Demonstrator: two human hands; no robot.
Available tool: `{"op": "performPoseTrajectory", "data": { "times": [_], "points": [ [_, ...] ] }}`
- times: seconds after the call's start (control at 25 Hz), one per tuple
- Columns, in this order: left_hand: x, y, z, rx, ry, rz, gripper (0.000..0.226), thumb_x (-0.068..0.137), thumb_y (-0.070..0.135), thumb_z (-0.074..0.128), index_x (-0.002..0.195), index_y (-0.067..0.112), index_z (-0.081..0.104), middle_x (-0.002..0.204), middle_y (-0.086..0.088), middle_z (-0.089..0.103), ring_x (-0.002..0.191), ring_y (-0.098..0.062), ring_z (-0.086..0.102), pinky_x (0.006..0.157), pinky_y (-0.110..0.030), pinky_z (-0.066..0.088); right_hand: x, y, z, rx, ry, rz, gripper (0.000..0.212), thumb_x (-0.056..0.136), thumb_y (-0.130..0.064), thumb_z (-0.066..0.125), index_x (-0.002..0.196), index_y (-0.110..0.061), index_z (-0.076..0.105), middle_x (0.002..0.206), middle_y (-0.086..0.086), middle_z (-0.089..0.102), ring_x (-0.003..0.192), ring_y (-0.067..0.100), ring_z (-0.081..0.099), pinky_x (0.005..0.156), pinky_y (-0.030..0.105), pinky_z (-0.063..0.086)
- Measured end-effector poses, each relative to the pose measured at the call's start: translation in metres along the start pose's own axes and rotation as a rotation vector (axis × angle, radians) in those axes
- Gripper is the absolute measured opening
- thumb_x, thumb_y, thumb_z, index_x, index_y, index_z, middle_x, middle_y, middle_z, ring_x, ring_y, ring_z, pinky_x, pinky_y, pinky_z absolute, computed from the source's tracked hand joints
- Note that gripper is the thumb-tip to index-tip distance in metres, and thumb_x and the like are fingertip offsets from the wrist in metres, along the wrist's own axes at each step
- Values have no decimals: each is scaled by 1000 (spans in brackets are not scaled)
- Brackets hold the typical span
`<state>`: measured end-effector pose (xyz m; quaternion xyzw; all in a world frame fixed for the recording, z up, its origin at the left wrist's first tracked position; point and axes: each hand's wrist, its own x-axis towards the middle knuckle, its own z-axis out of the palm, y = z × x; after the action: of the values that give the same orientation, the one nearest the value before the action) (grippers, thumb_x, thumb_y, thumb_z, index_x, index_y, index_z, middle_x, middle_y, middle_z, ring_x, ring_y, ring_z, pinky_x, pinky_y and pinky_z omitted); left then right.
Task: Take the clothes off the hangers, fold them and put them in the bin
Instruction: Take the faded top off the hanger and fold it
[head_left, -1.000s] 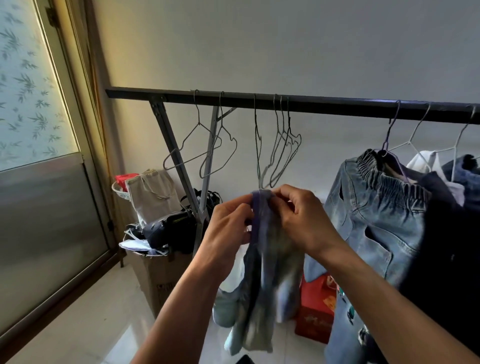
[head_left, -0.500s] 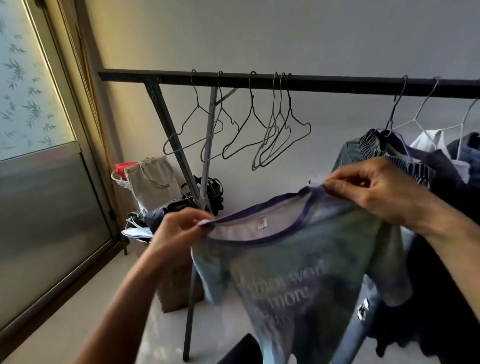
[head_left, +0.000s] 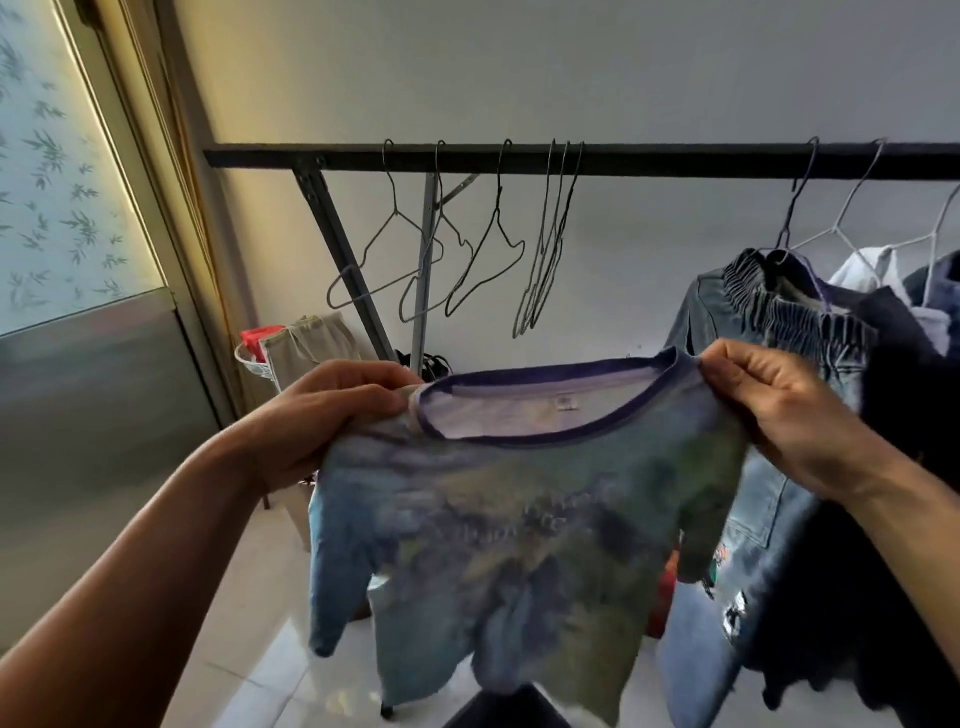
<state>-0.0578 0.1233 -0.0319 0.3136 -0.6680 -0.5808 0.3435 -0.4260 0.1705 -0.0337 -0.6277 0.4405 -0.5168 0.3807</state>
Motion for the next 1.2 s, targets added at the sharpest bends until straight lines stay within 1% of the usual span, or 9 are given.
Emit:
{"op": "performPoseTrajectory", "data": {
  "times": [0.16, 0.28, 0.36, 0.48, 0.56, 0.72, 0.88, 1.0, 1.2],
  "points": [
    [-1, 1, 12, 402, 294, 192, 19, 79, 41, 69, 82, 23, 72, 82, -3, 71, 78, -15, 67, 70, -27, 55, -3, -2, 8, -172, -54, -35, 37, 68, -51, 74, 83, -18, 70, 75, 8, 67, 67, 8, 60, 58, 15, 49],
    [1, 0, 16, 536, 437, 284, 21, 82, 38, 62, 82, 18, 68, 79, -10, 66, 73, -20, 62, 68, -37, 51, -3, -10, 15, -195, -24, -70, 18, 73, -30, 70, 86, -17, 73, 77, 13, 71, 67, 13, 63, 59, 17, 50],
    [1, -3, 16, 465, 396, 251, 30, 83, 42, 59, 83, 12, 65, 77, -10, 61, 71, -18, 57, 66, -36, 49, -2, -9, 17, -137, -12, -70, 19, 74, -32, 70, 82, -14, 72, 77, 16, 70, 66, 17, 63, 59, 21, 51],
    [-4, -3, 11, 144, 161, 90, 44, 81, 47, 71, 94, 6, 66, 86, -9, 64, 75, -18, 61, 63, -25, 54, 2, -4, 14, 57, -82, 15, 32, 66, -45, 77, 77, -16, 69, 74, 7, 67, 65, 12, 62, 60, 19, 52],
    [-6, -5, 12, 203, 138, 17, 33, 82, 38, 71, 92, 6, 70, 84, -6, 68, 74, -13, 63, 61, -19, 52, 2, -1, 15, -3, -45, 61, 37, 63, -51, 78, 75, -17, 69, 72, 5, 67, 63, 14, 60, 55, 19, 51],
    [9, -20, 34, 203, 546, -32, 27, 81, 38, 70, 75, 12, 75, 65, -5, 68, 59, -14, 59, 53, -25, 51, 0, 5, 36, -63, 173, 106, 11, 79, -18, 74, 75, -9, 70, 67, 11, 71, 54, 16, 60, 52, 24, 50],
    [20, -38, 70, 460, 840, 2, 35, 89, 44, 63, 68, 17, 64, 54, 7, 57, 46, -7, 45, 51, -26, 40, -2, 16, 72, -262, 414, -8, 25, 90, -24, 64, 70, -11, 59, 46, -9, 51, 41, 2, 38, 44, 21, 34],
    [21, -41, 112, 429, 776, 137, 25, 90, 40, 61, 75, 20, 62, 63, 7, 62, 55, -9, 51, 57, -32, 45, -8, 19, 104, -241, 457, -26, 30, 90, -30, 64, 68, -14, 53, 52, -8, 50, 43, 1, 40, 47, 20, 35],
    [23, -45, 143, 367, 701, 244, 13, 95, 24, 60, 82, 23, 63, 74, 9, 66, 69, 1, 61, 62, -16, 48, -8, 24, 132, -128, 413, 22, 27, 87, -34, 67, 72, -12, 60, 63, 0, 64, 56, 7, 55, 56, 29, 48]
  ]
}}
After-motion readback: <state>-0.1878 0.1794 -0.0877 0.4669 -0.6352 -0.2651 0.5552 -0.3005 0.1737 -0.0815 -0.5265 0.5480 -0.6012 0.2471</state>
